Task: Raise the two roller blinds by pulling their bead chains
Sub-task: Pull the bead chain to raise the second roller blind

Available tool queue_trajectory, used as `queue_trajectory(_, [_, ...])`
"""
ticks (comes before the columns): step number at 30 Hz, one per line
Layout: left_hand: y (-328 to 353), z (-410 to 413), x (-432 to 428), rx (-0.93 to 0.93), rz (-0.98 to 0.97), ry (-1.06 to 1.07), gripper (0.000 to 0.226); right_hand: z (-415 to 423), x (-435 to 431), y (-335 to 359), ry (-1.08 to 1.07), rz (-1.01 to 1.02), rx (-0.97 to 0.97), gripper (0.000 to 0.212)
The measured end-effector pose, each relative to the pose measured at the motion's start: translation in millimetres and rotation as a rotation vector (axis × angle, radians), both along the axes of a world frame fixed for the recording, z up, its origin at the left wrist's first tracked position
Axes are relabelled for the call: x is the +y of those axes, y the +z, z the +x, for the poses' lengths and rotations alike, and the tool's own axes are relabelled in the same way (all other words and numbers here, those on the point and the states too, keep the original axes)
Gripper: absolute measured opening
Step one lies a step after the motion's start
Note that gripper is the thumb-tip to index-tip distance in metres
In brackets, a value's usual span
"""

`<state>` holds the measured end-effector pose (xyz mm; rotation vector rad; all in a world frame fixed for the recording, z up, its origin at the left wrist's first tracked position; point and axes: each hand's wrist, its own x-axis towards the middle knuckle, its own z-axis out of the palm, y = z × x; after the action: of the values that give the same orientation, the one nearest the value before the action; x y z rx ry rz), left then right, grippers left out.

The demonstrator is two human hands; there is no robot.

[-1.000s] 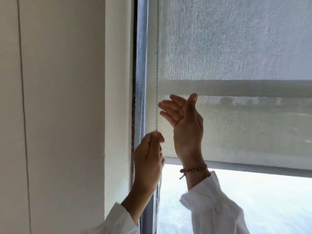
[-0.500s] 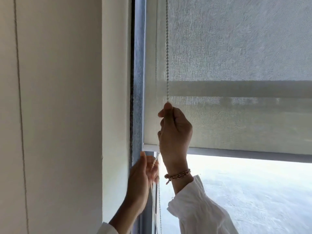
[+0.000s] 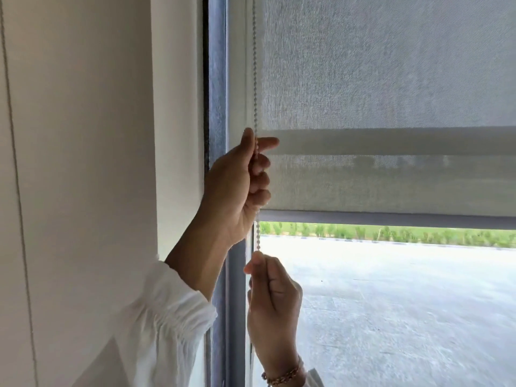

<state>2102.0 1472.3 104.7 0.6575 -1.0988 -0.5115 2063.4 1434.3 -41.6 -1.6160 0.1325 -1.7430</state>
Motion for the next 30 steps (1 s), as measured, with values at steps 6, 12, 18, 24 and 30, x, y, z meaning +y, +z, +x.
queue_trajectory(6, [-26,-6,-7,0.052,-0.143,0.192,0.043,-3,-14,-1,0.369,0.240,0.131,0.043])
queue_trajectory(12, [-74,-1,-7,0.085,-0.144,0.238,0.040,-11,-28,57,0.501,0.319,0.037,0.045])
queue_trajectory(18, [-118,-25,-8,0.207,0.037,0.242,0.047,-19,-9,126,0.609,0.155,-0.052,0.019])
queue_trajectory(24, [-124,-35,-6,0.104,-0.017,0.347,0.042,-17,-1,146,0.479,0.152,-0.130,0.022])
queue_trajectory(30, [-104,-15,-6,0.189,0.049,0.152,0.038,-23,-5,131,0.360,0.079,-0.185,0.023])
